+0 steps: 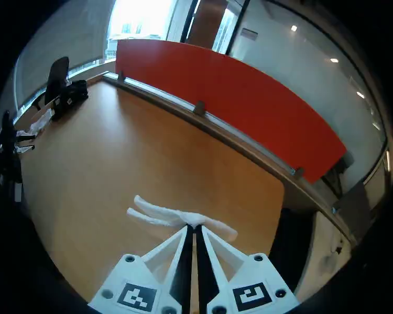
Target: Fold towel
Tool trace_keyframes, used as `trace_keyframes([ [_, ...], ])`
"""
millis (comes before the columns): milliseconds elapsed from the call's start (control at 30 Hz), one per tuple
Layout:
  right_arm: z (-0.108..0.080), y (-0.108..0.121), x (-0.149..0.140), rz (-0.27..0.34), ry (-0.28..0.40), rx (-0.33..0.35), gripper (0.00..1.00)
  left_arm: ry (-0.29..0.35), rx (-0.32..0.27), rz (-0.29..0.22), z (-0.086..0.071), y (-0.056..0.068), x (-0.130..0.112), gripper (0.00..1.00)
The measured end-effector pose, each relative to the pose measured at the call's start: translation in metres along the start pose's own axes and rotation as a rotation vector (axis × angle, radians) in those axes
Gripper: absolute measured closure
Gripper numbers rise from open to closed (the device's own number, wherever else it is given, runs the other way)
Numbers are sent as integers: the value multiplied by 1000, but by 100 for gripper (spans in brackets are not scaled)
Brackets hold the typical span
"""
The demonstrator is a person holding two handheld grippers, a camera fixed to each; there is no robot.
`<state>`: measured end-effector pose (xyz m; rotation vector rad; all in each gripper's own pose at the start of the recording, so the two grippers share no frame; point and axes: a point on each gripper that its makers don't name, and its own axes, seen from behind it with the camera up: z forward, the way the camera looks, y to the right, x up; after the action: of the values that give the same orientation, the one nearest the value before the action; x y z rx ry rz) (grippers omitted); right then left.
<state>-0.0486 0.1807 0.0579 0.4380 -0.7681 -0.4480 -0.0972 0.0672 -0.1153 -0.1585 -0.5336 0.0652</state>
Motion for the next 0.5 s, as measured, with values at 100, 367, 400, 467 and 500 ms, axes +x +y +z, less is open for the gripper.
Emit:
trace_keyframes([
  [100,-5,1,-10,8,-10,-4,96,0,-2,3,0,1,0,16],
  [367,-22,0,-50,59,-41,-15,96,2,-13,10,0,7,2,16],
  [400,-24,0,-55,68,-45,-17,96,2,-14,11,0,7,2,15],
  [467,-27,-1,-68,87,-55,-21,96,2,-17,13,0,9,2,16],
  [500,-29,-2,-75,96,-61,-23,96,2,-18,14,0,9,2,16],
])
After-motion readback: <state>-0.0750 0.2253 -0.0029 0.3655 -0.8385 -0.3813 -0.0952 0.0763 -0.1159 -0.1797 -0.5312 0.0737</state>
